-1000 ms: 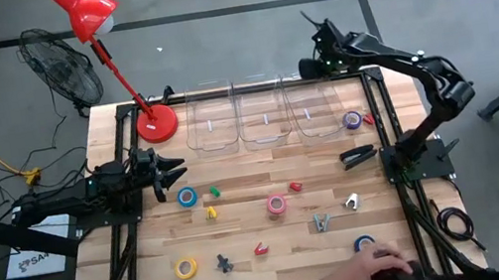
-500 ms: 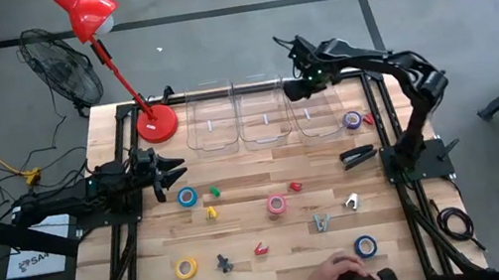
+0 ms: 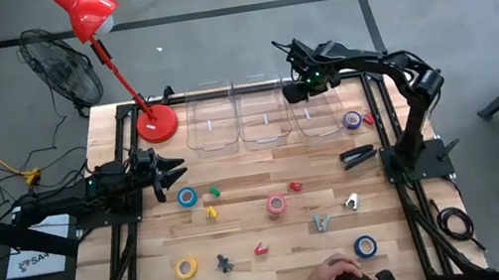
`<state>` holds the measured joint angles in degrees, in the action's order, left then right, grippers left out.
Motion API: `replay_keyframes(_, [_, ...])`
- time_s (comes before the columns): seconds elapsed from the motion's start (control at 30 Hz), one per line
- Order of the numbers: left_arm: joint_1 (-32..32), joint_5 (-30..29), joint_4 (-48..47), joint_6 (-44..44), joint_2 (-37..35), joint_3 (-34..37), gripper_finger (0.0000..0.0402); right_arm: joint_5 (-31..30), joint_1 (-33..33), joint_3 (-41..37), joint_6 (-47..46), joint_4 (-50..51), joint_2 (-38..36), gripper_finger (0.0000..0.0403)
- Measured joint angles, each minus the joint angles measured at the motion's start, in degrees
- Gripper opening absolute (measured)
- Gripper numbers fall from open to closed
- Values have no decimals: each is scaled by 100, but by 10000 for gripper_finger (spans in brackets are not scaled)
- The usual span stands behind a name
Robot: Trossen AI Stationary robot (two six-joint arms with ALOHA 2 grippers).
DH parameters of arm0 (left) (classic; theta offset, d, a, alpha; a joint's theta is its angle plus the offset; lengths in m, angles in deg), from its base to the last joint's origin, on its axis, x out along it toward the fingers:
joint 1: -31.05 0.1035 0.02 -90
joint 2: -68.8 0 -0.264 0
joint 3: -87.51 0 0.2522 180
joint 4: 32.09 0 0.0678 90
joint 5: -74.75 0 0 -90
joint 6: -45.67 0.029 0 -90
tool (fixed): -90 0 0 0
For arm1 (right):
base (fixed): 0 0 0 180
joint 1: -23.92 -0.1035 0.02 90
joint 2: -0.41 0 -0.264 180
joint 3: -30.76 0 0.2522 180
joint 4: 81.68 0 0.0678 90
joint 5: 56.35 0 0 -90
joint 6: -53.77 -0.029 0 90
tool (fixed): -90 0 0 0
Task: Pick and place Stapler, Stapler remover, tape
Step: Put the pink staple remover into the right transparent bin, then put the top blue tape into the middle transparent bin
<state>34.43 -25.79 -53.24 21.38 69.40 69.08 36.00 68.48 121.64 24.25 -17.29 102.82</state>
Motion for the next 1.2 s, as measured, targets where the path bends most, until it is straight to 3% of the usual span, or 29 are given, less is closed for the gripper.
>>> replay_keyframes(0.2, [-1, 1, 1, 0, 0, 0, 170, 136, 0, 0, -4, -7, -10, 211])
replay_keyframes(0.43, [-1, 2, 2, 0, 0, 0, 170, 47, 7, 0, 132, 251, -520, 219])
replay_keyframes(0.63, [-2, 1, 0, 0, 0, 0, 170, -660, 26, 0, 101, 1260, -1142, 219])
replay_keyframes(0.93, [0, 0, 0, 0, 0, 0, 170, -2015, 299, 0, -727, 2742, -1510, 220])
replay_keyframes(1.2, [0, 0, 0, 0, 0, 0, 170, -2126, 643, -557, -1906, 2475, -1510, 220])
